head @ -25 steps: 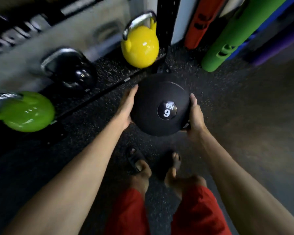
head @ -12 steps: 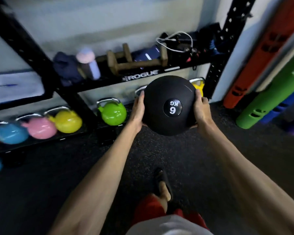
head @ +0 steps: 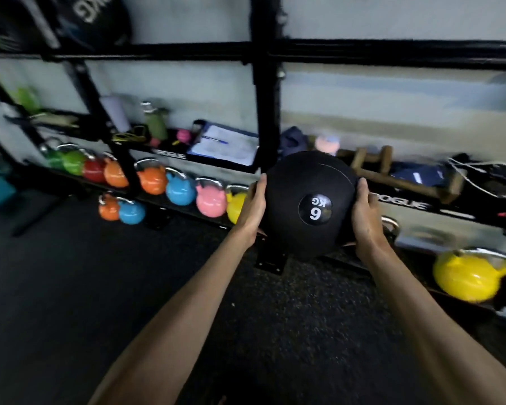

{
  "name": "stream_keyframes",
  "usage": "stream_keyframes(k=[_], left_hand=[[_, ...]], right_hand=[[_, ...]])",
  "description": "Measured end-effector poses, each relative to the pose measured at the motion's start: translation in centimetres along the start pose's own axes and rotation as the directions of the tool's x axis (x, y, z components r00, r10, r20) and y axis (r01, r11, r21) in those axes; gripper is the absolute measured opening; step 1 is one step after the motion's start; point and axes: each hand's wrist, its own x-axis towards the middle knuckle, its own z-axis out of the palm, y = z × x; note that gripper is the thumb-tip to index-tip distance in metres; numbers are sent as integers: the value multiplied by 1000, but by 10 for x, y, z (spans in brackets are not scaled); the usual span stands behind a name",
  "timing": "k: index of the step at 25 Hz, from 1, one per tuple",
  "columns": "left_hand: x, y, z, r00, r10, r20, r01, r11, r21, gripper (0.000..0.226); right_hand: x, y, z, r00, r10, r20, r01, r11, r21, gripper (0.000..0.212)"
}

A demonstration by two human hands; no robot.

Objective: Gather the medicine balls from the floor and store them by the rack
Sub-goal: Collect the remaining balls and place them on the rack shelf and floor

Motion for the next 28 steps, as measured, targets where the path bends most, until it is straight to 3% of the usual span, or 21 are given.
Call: stream_keyframes(k=[5,7,11,23,28], left_hand=[[43,19,-120,982,6,-189,4,999,50,83],[52,38,-162,974,46,-220,-44,999,16,79],[54,81,-234,952,185,-244,-196,980,-22,73],[160,187,-372,837,364,-409,-439,892,-106,43],[258,250,-411,781,490,-387,-551,832,-61,58]], right_hand=[[-9,-26,119,991,-64,120,63,998,13,72],[-12,-39,165,980,-103,168,97,994,40,61],[-20,-67,250,959,-179,220,181,983,14,58],[13,-175,458,851,-410,327,406,910,85,65],[83,-236,538,793,-525,308,501,850,159,57]])
